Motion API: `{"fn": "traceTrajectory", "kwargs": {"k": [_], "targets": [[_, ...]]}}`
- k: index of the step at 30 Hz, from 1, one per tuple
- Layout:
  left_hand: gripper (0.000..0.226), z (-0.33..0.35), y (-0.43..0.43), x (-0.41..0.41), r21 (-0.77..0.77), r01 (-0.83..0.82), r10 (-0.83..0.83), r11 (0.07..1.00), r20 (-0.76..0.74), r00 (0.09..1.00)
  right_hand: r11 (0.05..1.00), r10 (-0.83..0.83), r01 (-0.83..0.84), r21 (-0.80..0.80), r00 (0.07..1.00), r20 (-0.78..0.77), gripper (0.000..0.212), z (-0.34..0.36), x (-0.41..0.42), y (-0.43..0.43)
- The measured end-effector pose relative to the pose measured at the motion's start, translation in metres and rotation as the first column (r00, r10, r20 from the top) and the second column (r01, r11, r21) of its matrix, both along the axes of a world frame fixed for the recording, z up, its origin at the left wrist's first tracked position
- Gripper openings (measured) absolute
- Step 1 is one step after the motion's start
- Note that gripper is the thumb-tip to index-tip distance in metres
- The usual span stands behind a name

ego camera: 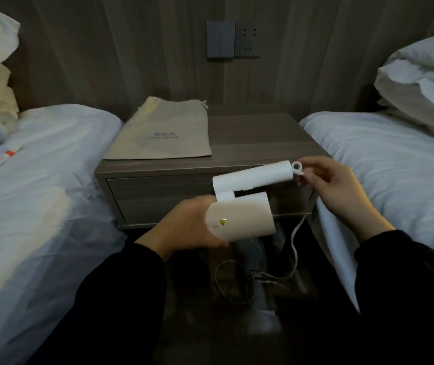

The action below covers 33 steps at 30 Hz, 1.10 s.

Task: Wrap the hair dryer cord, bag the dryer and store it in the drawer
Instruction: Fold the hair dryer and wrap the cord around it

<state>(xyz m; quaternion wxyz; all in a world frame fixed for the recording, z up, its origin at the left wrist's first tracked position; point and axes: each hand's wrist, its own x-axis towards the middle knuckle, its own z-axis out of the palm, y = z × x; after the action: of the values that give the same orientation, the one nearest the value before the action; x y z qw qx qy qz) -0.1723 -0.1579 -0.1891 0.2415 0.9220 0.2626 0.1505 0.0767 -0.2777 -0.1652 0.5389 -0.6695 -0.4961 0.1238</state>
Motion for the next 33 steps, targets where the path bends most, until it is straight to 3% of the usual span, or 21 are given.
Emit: {"fn": "traceTrajectory", "kwargs": {"k": [5,10,12,14,17,20,22,25,27,29,31,33], "targets": [[0.056,-0.005,-0.006,0.007,-0.252,-0.036,0.037,0.967,-0.003,0.999,0.99,-0.075,0.088,0.106,0.99,-0.119,0.02,-0.005,0.002,0.007],[0.041,0.0,0.0,0.005,-0.432,-0.049,0.12,0.9,0.137,0.983,0.995,-0.027,0.01,-0.096,0.983,-0.181,0.026,-0.033,-0.007,0.016],[0.039,0.003,-0.001,0.004,-0.525,-0.038,0.168,0.85,0.201,0.965,0.974,-0.048,0.023,-0.226,0.993,-0.104,0.024,-0.046,-0.018,0.019],[0.035,0.005,-0.003,0.004,-0.585,-0.041,0.222,0.81,0.241,0.945,0.942,-0.038,0.059,-0.331,0.997,0.071,0.023,-0.054,-0.032,0.022],[0.031,0.008,-0.006,0.003,-0.615,-0.061,0.266,0.786,0.247,0.932,0.897,0.09,0.025,-0.441,0.967,0.239,0.024,-0.053,-0.053,0.02],[0.038,0.01,-0.006,0.003,-0.631,-0.108,0.293,0.768,0.198,0.935,0.841,0.186,0.125,-0.527,0.846,0.499,0.028,-0.048,-0.067,0.016],[0.04,0.009,-0.005,0.005,-0.628,-0.141,0.311,0.766,0.17,0.935,0.823,0.203,0.19,-0.536,0.782,0.589,0.03,-0.049,-0.071,0.015],[0.035,0.007,-0.005,0.008,-0.648,-0.166,0.349,0.743,0.163,0.923,0.823,0.234,0.143,-0.55,0.797,0.556,0.038,-0.051,-0.074,0.015],[0.036,0.007,-0.003,0.008,-0.661,-0.181,0.373,0.728,0.16,0.914,0.831,0.289,-0.069,-0.552,0.901,0.323,0.049,-0.053,-0.074,0.014],[0.04,0.009,-0.003,0.007,-0.714,-0.179,0.418,0.677,0.172,0.892,0.814,0.362,-0.261,-0.519,0.926,0.103,0.057,-0.055,-0.078,0.012],[0.041,0.013,-0.003,0.005,-0.783,-0.149,0.476,0.604,0.204,0.855,0.828,0.388,-0.258,-0.497,0.905,0.176,0.057,-0.07,-0.077,0.013],[0.042,0.016,-0.001,0.004,-0.787,-0.168,0.518,0.594,0.215,0.828,0.866,0.342,-0.103,-0.489,0.836,0.43,0.048,-0.082,-0.078,0.014]]}}
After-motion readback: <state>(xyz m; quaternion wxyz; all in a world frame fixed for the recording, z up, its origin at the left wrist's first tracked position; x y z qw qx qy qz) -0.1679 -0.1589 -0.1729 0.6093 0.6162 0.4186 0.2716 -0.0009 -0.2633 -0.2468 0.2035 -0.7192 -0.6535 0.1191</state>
